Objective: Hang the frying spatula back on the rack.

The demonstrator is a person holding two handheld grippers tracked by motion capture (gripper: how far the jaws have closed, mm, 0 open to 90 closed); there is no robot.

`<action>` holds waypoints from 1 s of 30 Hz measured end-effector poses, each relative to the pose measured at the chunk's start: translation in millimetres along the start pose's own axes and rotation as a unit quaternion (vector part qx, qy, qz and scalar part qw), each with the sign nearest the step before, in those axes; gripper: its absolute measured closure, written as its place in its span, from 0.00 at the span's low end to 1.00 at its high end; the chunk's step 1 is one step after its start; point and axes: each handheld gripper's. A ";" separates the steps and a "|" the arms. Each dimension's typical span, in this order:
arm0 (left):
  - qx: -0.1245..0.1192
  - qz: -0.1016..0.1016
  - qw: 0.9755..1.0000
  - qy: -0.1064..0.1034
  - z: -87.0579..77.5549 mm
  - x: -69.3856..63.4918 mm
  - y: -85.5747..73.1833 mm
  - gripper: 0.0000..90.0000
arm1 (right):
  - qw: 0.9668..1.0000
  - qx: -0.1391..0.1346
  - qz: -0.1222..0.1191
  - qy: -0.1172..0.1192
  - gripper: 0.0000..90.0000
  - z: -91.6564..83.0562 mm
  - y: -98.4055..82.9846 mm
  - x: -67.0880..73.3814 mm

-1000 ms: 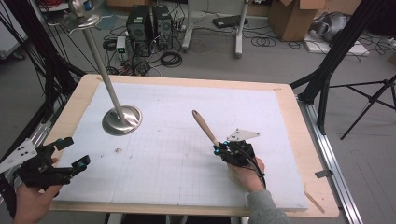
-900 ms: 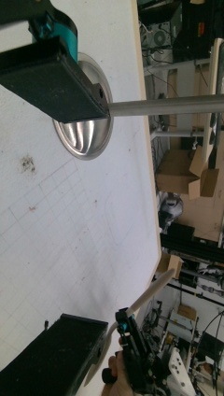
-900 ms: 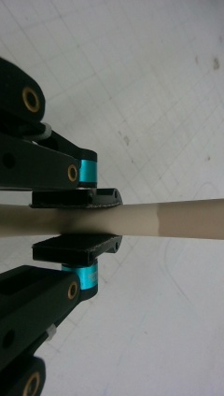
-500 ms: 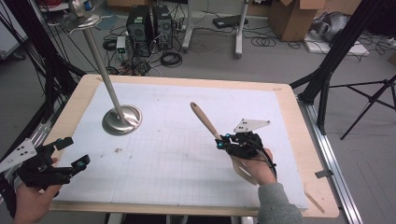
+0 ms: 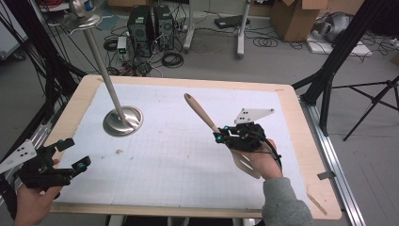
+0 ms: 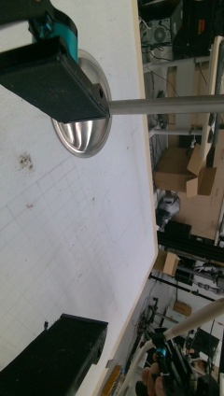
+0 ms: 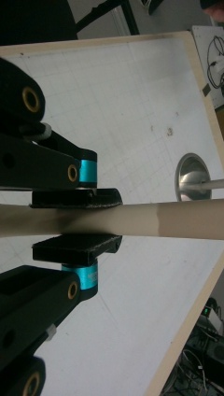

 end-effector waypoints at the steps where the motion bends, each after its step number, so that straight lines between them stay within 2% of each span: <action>1: 0.000 0.000 1.000 -0.001 0.1 0.0 -0.1 0.02 | 1.000 -0.001 -0.001 0.000 0.87 -0.5 2.6 0.6; 14: -0.004 -0.003 1.000 -0.004 0.0 0.6 0.4 0.02 | 1.000 -0.006 -0.018 0.011 0.87 -5.2 38.5 5.7; 20: -0.017 0.005 1.000 -0.006 -1.4 -0.3 2.7 0.02 | 1.000 -0.009 -0.025 0.016 0.87 -4.2 55.5 8.4; 25: -0.018 0.010 1.000 -0.008 -1.3 -0.8 3.2 0.02 | 0.999 -0.013 -0.028 0.016 0.87 -4.2 67.5 9.4; 30: -0.019 0.003 1.000 -0.008 -1.4 0.1 3.4 0.02 | 0.999 -0.010 -0.034 0.016 0.87 -1.6 78.0 10.8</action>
Point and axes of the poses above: each handheld gripper's, and its own axes: z roughly forward along the jaws, y roughly out of its top, x roughly to its left, and after that the axes turned 9 degrees about y, right-handed
